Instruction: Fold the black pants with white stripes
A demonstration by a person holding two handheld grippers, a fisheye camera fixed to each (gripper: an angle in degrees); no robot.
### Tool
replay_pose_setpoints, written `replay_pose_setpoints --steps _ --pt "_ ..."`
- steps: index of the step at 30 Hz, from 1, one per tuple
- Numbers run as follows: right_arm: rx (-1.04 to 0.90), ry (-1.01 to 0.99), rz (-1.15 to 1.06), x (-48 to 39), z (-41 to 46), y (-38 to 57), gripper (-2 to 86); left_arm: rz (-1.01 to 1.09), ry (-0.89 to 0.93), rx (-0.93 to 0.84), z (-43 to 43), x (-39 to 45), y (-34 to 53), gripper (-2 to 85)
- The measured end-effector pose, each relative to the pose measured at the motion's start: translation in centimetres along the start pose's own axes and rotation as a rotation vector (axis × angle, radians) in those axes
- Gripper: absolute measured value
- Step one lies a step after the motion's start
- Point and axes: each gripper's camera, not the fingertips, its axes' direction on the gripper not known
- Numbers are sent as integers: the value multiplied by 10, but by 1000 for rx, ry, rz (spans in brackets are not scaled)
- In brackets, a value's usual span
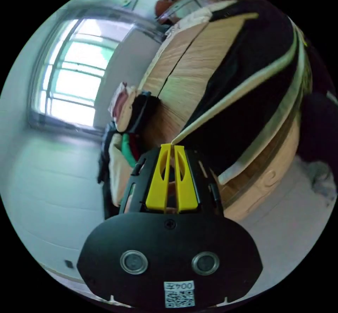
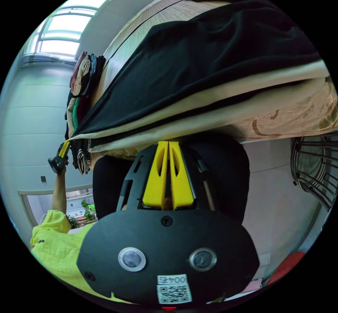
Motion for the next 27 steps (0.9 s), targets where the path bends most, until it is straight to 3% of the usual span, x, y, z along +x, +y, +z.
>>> replay_pose_setpoints --steps 2,5,15,21,27 --pt "-1 -3 1 0 1 0 -7 216 -142 -18 6 38 7 10" --pt "-2 -5 3 -1 3 1 -7 448 -199 -65 24 94 23 12" --pt "-7 -6 7 -3 11 1 -7 490 33 -277 51 100 23 36" --pt "-5 -14 10 -4 15 3 -7 258 376 -381 47 24 13 47" --pt "-16 -14 10 -4 20 1 -7 -381 605 -119 40 -119 -1 31"
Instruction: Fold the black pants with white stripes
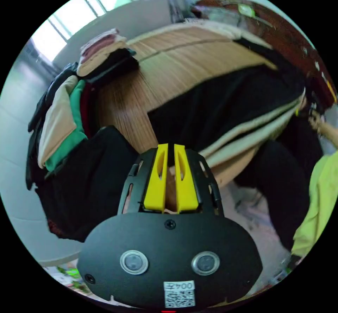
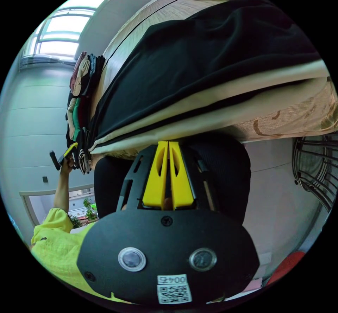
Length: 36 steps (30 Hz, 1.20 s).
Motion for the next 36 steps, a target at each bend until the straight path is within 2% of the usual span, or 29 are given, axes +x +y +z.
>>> replay_pose_setpoints --steps 3,8,13,18,21,23,25,27,29,32,36 --pt "-6 -1 1 0 3 -2 -7 -145 106 74 -5 -42 -36 35" --pt "-14 -18 7 1 7 -5 -7 -415 306 -68 53 -98 -87 58" --pt "-19 -28 10 3 10 -7 -7 -576 307 -105 87 -119 -103 77" --pt "-27 -46 12 6 13 -9 -7 -555 313 -139 104 -113 -115 52" --pt "-22 -50 12 6 15 -7 -7 -485 322 -47 87 -89 -116 29" --pt "-17 -54 14 6 15 -7 -7 -338 304 91 52 -44 -107 27" --pt "-16 -53 12 6 16 -7 -7 -185 241 152 29 5 -90 32" --pt "-16 -52 10 6 18 -6 -7 -48 134 149 22 59 -70 42" --pt "-16 -53 8 6 19 -5 -7 106 8 58 38 121 -47 65" --pt "-9 -57 8 7 19 -3 -7 114 -93 17 50 161 -22 73" --pt "-1 -58 7 7 21 -1 -7 -9 -25 64 39 162 -6 77"
